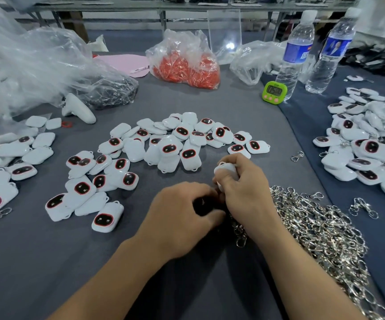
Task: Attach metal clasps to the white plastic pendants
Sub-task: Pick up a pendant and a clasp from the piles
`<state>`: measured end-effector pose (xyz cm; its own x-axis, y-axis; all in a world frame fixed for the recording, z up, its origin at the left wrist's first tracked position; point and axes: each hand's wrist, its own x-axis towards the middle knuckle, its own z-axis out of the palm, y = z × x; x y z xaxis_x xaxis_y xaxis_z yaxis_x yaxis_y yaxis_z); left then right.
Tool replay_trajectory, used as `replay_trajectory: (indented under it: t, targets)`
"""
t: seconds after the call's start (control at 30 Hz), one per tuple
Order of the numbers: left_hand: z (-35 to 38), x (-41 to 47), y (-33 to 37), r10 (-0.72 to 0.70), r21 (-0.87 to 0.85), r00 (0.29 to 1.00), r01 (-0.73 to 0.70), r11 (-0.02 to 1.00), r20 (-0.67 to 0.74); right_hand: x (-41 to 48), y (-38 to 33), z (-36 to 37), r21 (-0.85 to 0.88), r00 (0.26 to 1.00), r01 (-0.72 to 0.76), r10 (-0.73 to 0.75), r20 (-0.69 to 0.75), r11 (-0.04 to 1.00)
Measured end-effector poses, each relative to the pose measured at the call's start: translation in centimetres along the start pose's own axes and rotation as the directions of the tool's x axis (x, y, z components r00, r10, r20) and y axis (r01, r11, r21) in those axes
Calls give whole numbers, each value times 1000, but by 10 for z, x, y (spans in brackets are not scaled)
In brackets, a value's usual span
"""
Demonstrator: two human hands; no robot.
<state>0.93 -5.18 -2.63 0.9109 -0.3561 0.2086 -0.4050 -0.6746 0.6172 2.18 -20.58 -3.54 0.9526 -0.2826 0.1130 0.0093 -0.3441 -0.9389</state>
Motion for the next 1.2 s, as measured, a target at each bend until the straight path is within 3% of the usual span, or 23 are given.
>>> replay_trajectory:
  t: [0.13,0.33,0.43,0.53,0.6,0.73,0.87,1.03,1.2]
  targets:
    - [3,0,7,65,31,982,-71,997,179,-1,0,1,75,1000,-22,22,3,997]
    - [8,-3,9,147,-81,974,-134,988,175,-3,-5,3,259,993,-103,83,86,960]
    - [10,-4,5,108,11,991,-109,994,83,-1,-6,1,323,995,-92,79,53,942]
    - [3,-2,2,-39,41,992,44,998,-121,1,-4,-4,245,1000,-15,17,-5,969]
    - [-2,0,0,-168,-50,970,162,986,-178,0,-5,-5,184,999,36,-37,2,982]
    - [-4,7,-4,-348,-422,927,262,868,-141,-8,-6,1,78,995,82,-87,55,994]
    - [-8,9,-5,-356,-522,927,247,816,-119,-11,-8,4,76,987,84,-94,131,993]
    - [-11,14,-7,-367,-645,930,286,709,8,-12,-11,2,215,990,30,-58,128,976]
    - [-14,12,-12,-300,-672,950,280,685,90,-11,-9,1,42,996,87,-87,-3,995]
